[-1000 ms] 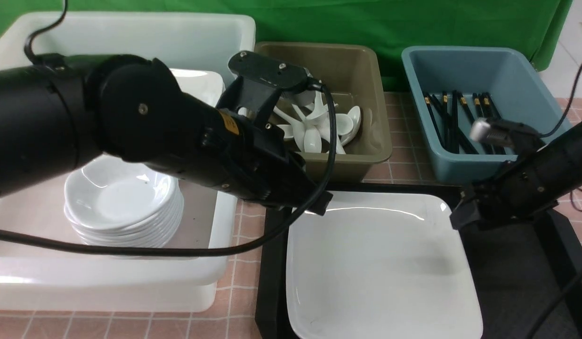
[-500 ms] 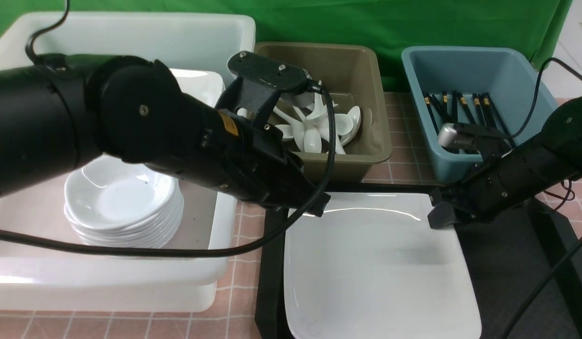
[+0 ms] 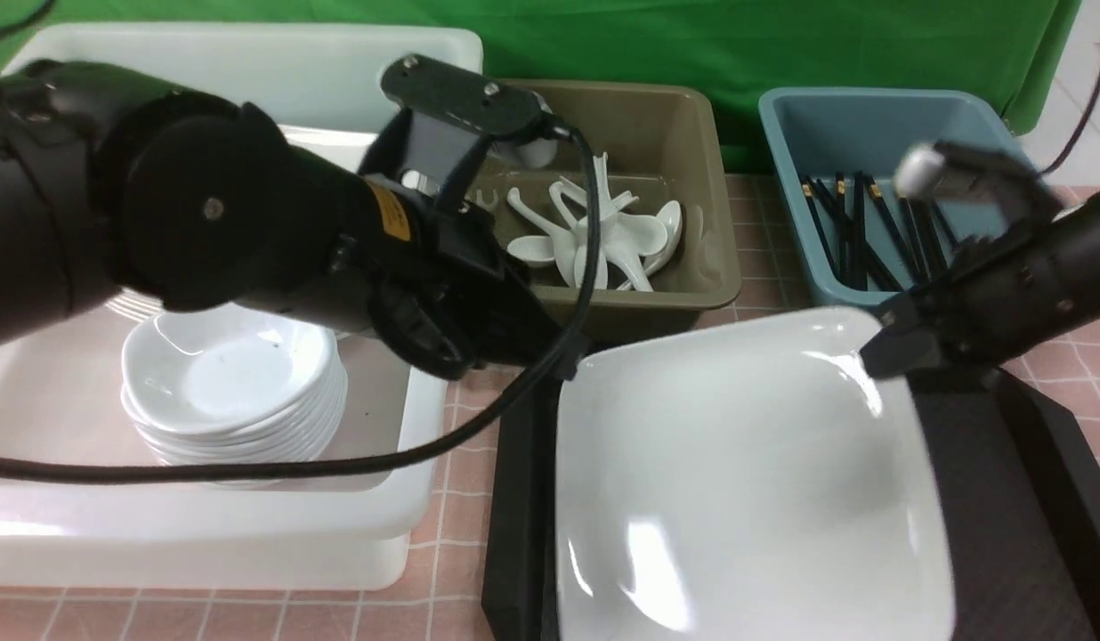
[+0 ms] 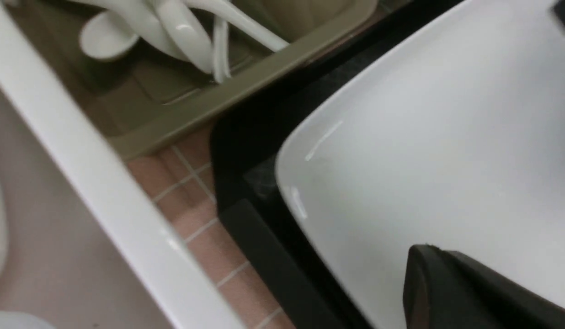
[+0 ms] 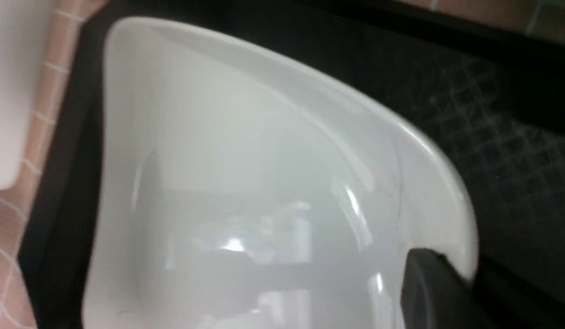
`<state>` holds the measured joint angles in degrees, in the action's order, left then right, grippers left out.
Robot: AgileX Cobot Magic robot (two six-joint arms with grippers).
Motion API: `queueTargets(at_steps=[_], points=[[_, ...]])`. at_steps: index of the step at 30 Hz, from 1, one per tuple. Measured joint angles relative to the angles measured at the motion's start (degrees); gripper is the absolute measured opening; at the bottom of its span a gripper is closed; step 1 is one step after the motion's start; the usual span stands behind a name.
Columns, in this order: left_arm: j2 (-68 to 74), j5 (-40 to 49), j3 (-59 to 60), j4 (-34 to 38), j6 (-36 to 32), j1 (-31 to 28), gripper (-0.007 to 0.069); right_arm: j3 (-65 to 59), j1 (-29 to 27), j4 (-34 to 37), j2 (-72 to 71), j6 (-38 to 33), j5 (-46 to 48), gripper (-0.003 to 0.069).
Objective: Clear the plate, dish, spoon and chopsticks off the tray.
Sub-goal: Use the right arm to grab a plate from the dinner plate, then use the right arm to put the plate into the large storage box on the left
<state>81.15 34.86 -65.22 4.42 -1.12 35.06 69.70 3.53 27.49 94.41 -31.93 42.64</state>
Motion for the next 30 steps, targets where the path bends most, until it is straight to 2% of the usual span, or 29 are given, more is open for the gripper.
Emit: queueTargets(at_steps=[4,8,12,17,19,21,24,25,29,30], points=[[-1.8,0.6,0.0,-1.7,2.3,-1.2,-0.0003,0.0,-0.2,-2.2,-5.8,0.0,-0.1,0.0070],[-4.0,1.7,0.0,-2.2,3.1,-4.8,-0.0003,2.0,-0.3,-3.0,-9.1,1.1,0.7,0.0071],[-6.9,3.8,0.0,-2.4,3.1,-11.3,-0.0003,7.8,-0.3,-1.9,-9.4,3.2,1.5,0.0071],[-11.3,5.5,0.0,-2.8,2.8,-21.8,-0.0003,17.0,0.0,4.9,-7.8,3.7,1.0,0.0071],[-12.2,5.7,0.0,-2.8,2.8,-24.0,-0.0003,19.4,0.4,6.4,-6.9,4.0,0.6,0.0071],[-14.5,6.5,0.0,-2.8,2.8,-30.1,-0.0003,24.4,2.6,10.5,-3.9,4.6,-1.1,0.0071],[-16.0,7.1,0.0,-2.3,2.7,-33.9,-0.0003,28.3,5.3,13.2,-0.9,4.8,-3.5,0.0071],[-16.9,7.4,0.0,-1.2,2.7,-36.7,-0.0003,31.9,7.9,14.7,2.3,5.8,-6.3,0.0071],[-18.5,8.5,0.0,0.9,2.7,-41.4,-0.0003,39.6,15.7,15.8,9.8,9.2,-13.6,0.0071],[-18.5,8.6,0.0,0.8,2.7,-41.6,-0.0003,40.0,16.1,15.8,10.7,9.2,-14.4,0.0071]])
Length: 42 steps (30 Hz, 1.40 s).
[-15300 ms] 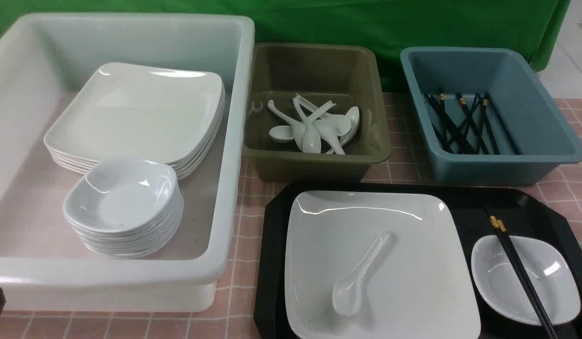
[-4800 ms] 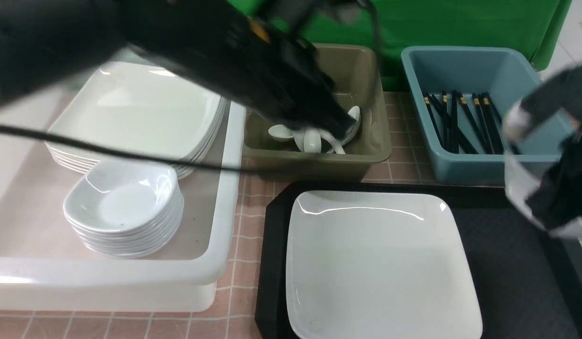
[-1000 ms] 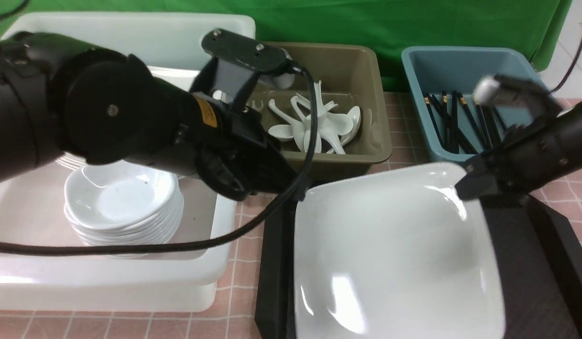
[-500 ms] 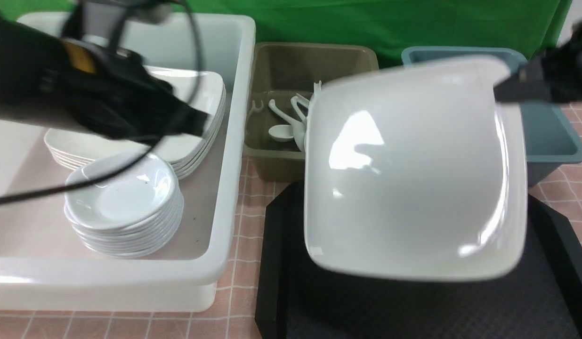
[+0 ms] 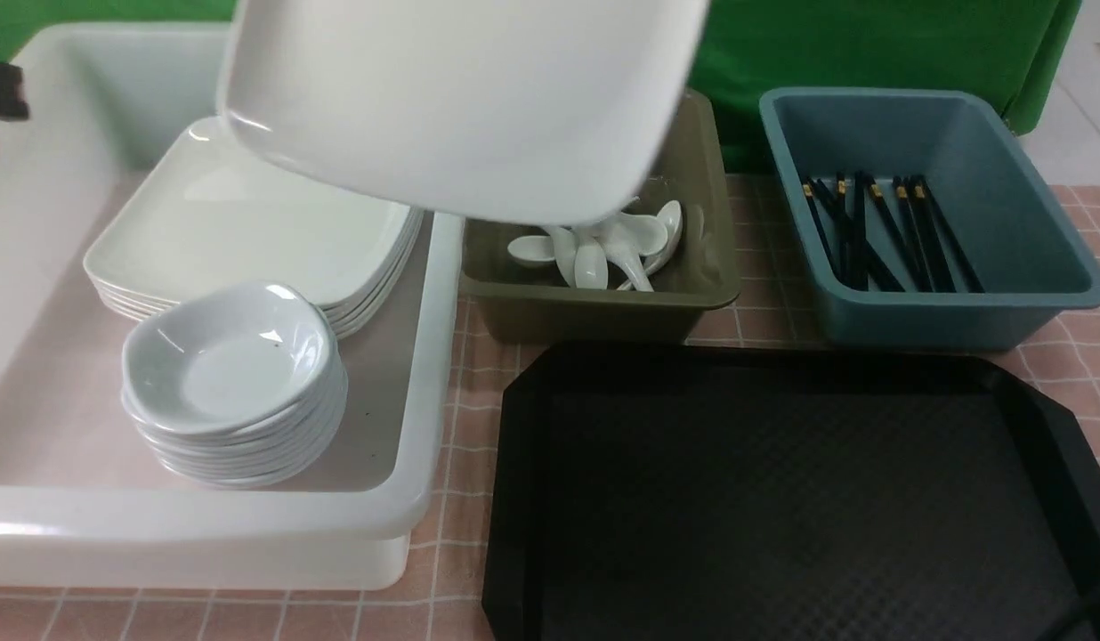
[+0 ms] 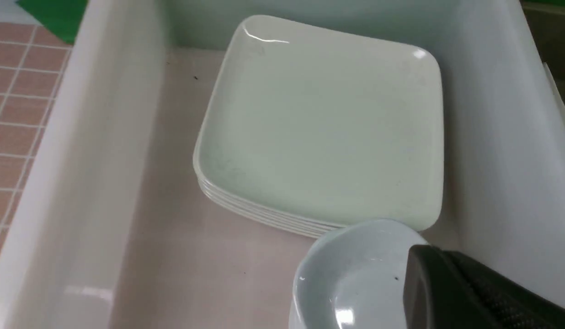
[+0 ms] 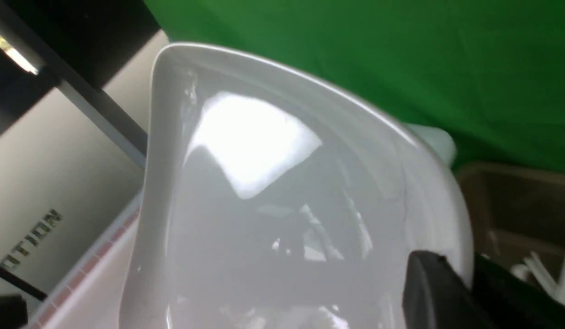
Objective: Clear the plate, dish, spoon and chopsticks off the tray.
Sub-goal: Use the right arm to put the plate into the large storage box on the left
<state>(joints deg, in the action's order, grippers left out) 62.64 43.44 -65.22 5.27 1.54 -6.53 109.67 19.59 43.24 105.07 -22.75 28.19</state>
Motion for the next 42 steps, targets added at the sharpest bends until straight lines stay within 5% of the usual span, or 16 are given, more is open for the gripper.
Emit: queueTargets(at_steps=[5,11,42], points=[[-0.5,3.1,0.0,0.5,-0.2,-1.0,-0.0003,8.3,8.4,0.3,9.2,1.1,-8.6,0.0071],[-0.5,1.7,0.0,4.0,-8.1,-1.0,-0.0003,14.4,15.1,0.6,19.9,0.6,-19.6,0.0071],[-0.5,-2.9,0.0,9.8,-13.4,-1.0,-0.0001,14.5,20.8,-1.4,28.4,-20.2,-38.1,0.0071]])
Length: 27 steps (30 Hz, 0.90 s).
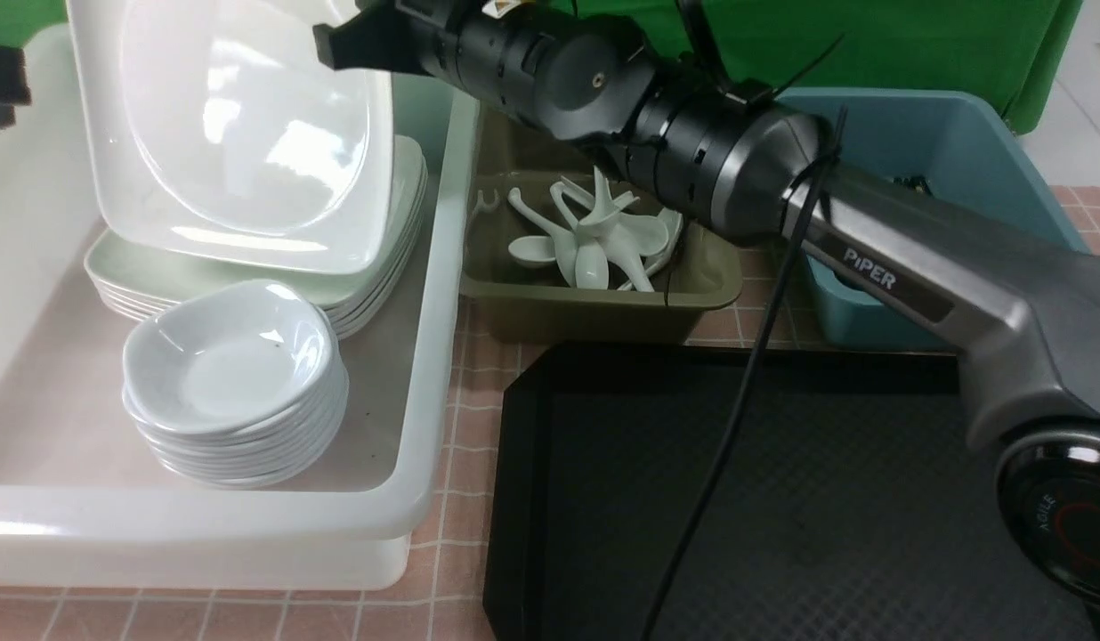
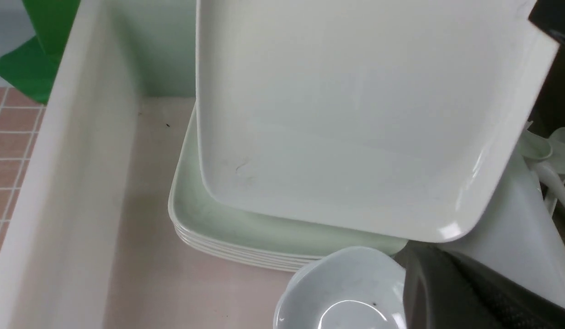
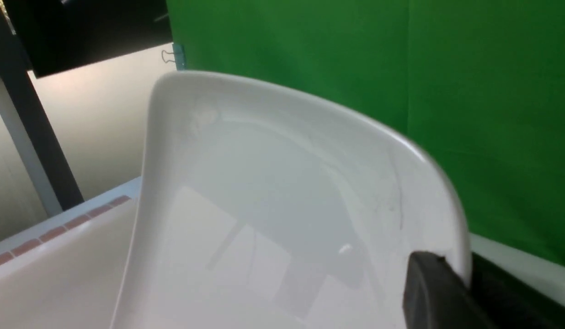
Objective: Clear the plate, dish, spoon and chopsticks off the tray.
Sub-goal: Use the right arm to put the plate into the large storage box on the left
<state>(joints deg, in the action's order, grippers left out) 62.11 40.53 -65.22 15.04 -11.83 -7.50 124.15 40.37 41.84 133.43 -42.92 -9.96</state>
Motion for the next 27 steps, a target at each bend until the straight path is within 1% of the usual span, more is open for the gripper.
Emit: queueTargets(at_steps=[5,15,18,20,21,22,23,24,25,26,27], points=[[0.0,-0.2,0.0,0.0,-0.1,0.0,-0.0001,0.0,0.3,0.1,1.3,-0.3,-2.3,0.0071],[0.0,-0.2,0.0,0.0,-0.3,0.0,-0.0001,0.0,0.3,0.2,2.8,0.2,-2.1,0.0071],[0.0,-0.2,0.0,0.0,-0.3,0.0,-0.0001,0.0,0.3,0.3,2.9,0.3,-2.3,0.0091],[0.0,-0.2,0.0,0.0,-0.3,0.0,-0.0001,0.3,0.3,0.6,3.1,0.4,-3.5,0.0169],[0.0,-0.2,0.0,0.0,-0.3,0.0,-0.0001,0.3,0.3,0.6,3.1,0.4,-3.6,0.0178],[0.0,-0.2,0.0,0.0,-0.3,0.0,-0.0001,0.5,0.2,0.7,3.2,0.4,-4.0,0.0265],[0.0,-0.2,0.0,0.0,-0.3,0.0,-0.0001,0.5,0.2,0.8,3.2,0.4,-4.2,0.0312],[0.0,-0.2,0.0,0.0,-0.3,0.0,-0.0001,0.6,0.2,0.8,3.2,0.4,-4.2,0.0344],[0.0,-0.2,0.0,0.0,-0.3,0.0,-0.0001,0.6,0.2,0.8,3.2,0.4,-4.3,0.0351],[0.0,-0.2,0.0,0.0,-0.3,0.0,-0.0001,0.6,0.2,0.8,3.2,0.4,-4.3,0.0384],[0.0,-0.2,0.0,0.0,-0.3,0.0,-0.0001,0.6,0.2,0.8,3.2,0.4,-4.5,0.0393]])
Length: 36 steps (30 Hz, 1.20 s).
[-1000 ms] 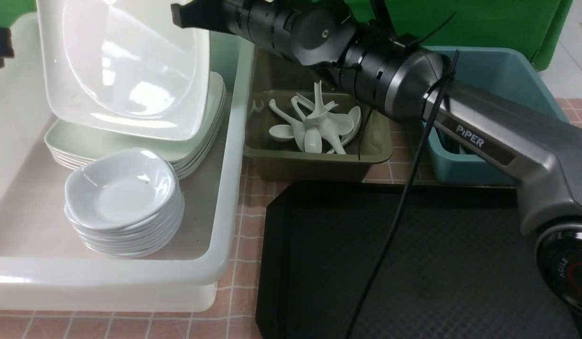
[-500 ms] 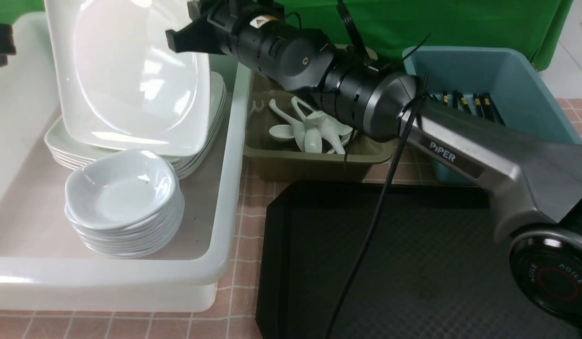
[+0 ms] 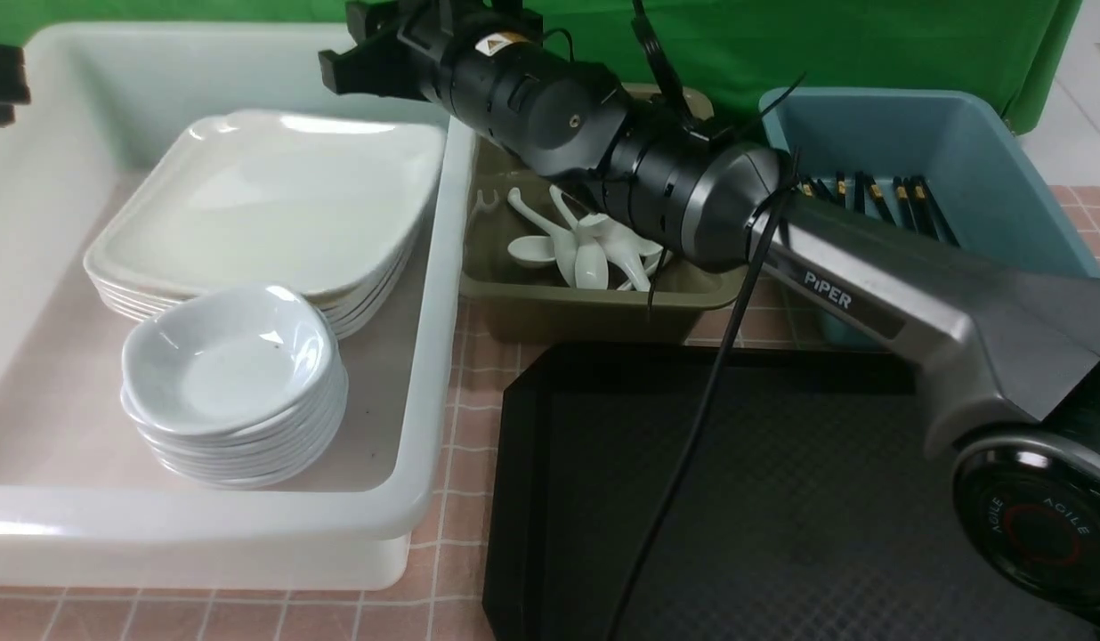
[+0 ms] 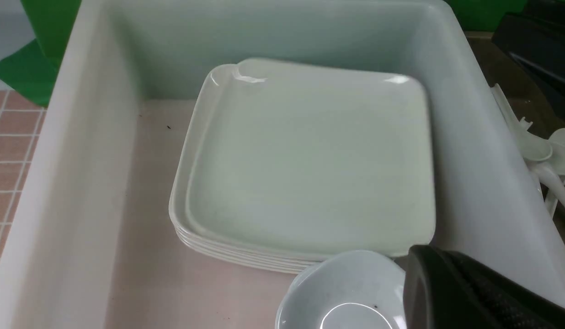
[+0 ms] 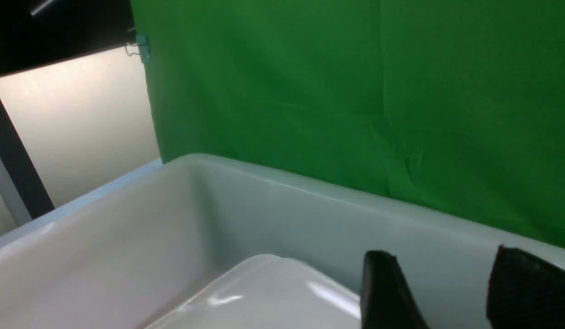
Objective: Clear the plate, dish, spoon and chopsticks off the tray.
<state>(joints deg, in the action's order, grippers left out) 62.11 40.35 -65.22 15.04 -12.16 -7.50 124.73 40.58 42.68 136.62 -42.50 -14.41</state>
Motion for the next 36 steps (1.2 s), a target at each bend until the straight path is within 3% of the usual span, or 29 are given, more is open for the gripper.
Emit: queueTargets(at_steps=[6,10,11,12,13,15,16,21,24,29,36], points=[[0.0,0.3,0.0,-0.1,-0.7,0.0,-0.0001,0.0,0.0,0.2,-0.2,-0.9,0.5,0.0321],[1.0,2.7,0.0,-0.3,-1.0,0.0,-0.0001,-0.1,-0.6,0.3,-4.5,-6.5,10.2,0.0104],[1.1,2.8,0.0,-0.3,-1.1,0.0,-0.0001,-0.1,-0.7,0.4,-4.8,-6.5,11.1,0.0094],[2.4,4.0,0.0,-0.3,-1.4,0.0,-0.0001,-0.1,-2.0,0.4,-8.3,-5.6,19.4,0.0042],[2.6,4.2,0.0,-0.3,-1.5,0.0,-0.0001,-0.1,-2.0,0.4,-8.8,-5.4,20.6,0.0038],[5.6,5.3,0.0,-0.5,-2.1,0.0,-0.0001,0.0,-4.9,-3.0,-15.4,0.3,36.2,0.0030],[6.7,5.4,0.0,-0.6,-2.2,0.0,-0.0001,0.1,-5.9,-5.8,-17.0,3.1,39.7,0.0030],[14.9,5.3,0.0,-2.0,-2.5,0.0,-0.0001,0.5,-12.6,-29.0,-27.9,19.9,67.8,0.0030],[19.9,4.3,0.0,-3.9,-2.3,0.0,-0.0001,0.5,-16.3,-34.2,-30.7,22.4,77.4,0.0030],[27.7,1.1,0.0,-7.0,-0.4,0.0,-0.0001,0.5,-19.7,-35.8,-32.9,22.3,79.3,0.0030],[33.5,-1.1,0.0,-13.9,5.4,0.0,-0.0001,0.5,-19.8,-35.1,-33.3,20.3,79.3,0.0030]])
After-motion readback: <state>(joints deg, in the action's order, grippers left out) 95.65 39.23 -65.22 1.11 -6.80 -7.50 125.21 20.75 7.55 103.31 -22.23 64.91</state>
